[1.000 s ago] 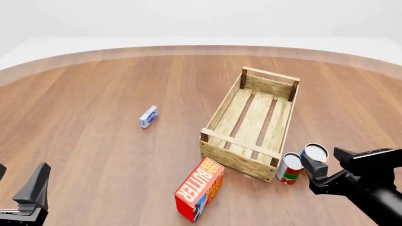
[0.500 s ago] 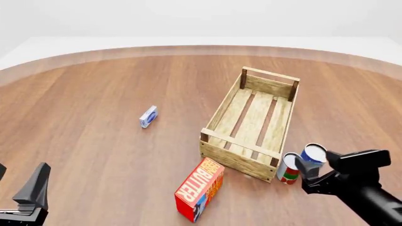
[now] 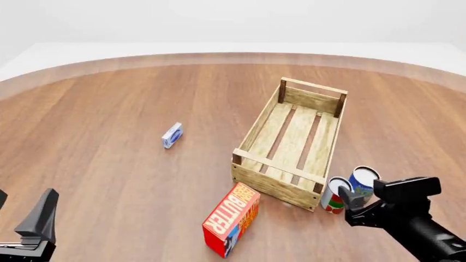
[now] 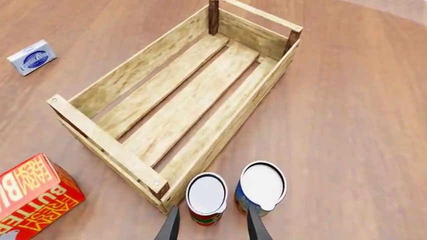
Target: Pick up the tomato sauce, and put it in the wooden tray.
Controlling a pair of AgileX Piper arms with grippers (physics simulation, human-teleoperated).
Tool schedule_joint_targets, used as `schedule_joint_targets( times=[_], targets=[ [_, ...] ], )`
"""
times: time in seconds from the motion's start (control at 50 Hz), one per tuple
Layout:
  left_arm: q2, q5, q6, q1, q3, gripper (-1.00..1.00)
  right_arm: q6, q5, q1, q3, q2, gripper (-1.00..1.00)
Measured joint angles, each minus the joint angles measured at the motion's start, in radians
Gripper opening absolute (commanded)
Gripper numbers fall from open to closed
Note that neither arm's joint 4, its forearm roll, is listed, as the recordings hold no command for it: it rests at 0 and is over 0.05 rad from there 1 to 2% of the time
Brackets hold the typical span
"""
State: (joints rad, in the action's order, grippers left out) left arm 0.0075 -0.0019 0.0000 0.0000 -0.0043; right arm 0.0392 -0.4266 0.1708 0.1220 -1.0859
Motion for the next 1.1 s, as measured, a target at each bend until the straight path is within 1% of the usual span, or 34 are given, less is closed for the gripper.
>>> schedule_joint_targets(
  times=[1.1],
  targets=[
    [0.000,0.000,0.000,0.000,0.000,1.00,-0.022,-0.204,0.011,-0.009,-0.246,1.00]
  ],
)
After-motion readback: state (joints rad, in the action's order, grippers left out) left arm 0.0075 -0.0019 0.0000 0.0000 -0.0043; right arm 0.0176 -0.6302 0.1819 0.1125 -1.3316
